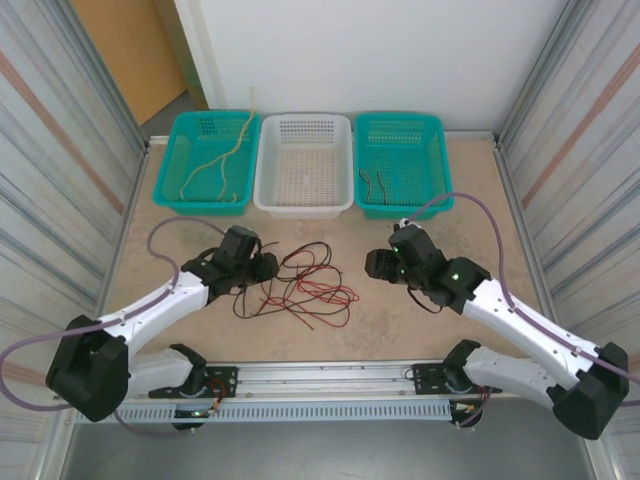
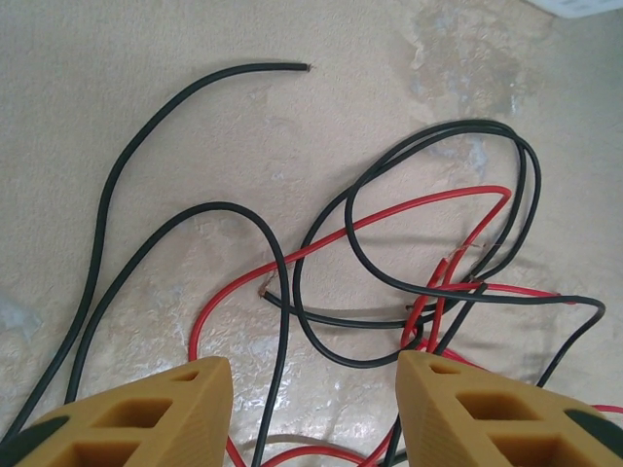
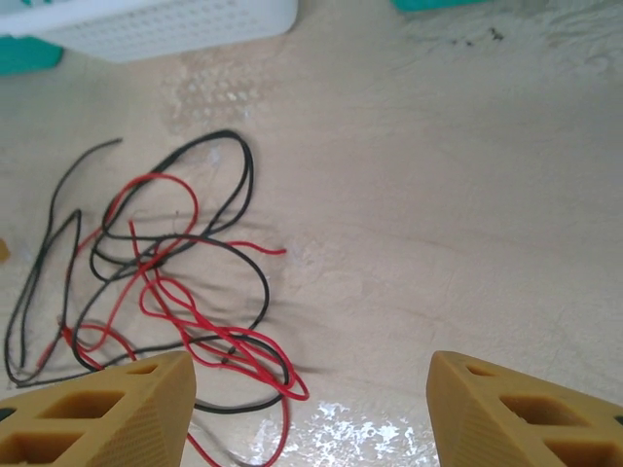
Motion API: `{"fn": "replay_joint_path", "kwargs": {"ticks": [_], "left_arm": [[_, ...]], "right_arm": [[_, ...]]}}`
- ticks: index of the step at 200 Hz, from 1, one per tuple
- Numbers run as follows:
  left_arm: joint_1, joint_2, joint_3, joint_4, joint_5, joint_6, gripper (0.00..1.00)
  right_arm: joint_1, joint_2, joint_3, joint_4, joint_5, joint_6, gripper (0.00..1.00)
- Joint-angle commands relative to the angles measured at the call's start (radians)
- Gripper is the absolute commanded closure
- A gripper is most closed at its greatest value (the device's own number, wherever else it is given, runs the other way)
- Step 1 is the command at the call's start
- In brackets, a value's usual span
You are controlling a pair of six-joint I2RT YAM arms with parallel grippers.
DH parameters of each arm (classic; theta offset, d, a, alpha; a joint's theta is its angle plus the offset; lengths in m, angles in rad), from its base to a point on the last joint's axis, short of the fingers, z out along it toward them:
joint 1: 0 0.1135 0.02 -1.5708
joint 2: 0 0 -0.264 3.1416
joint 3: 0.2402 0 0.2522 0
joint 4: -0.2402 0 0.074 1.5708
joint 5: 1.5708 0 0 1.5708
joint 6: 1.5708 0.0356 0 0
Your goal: Untangle the cables
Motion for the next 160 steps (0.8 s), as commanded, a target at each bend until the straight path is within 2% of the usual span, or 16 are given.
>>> {"fn": "replay_joint_path", "kwargs": {"ticks": [1,99,130,160], "left_arm": [[0.004,0.031,0.055,-0.004,0.028,0.036,0.51],[-0.022,0.221,0.177,0.033,0.06,0.079,0.52],[-0.055,0.237,0.2,0.027,0.056,0.091,0.52],[-0.062,0.187,0.164,-0.015,-0.004,0.095,0.53]], "right_arm": [[0.004,-0.025,-0.015,-0.027,0.043,0.038,0.36],[-0.003,0.016,-0.032,-0.018,-0.005,0.034,0.37],[0.0,0.083,-0.045,0.007,-0.056,0.04,0.38],[0.004,0.127,-0.07,0.054,-0.102,0.05,0.39]]}}
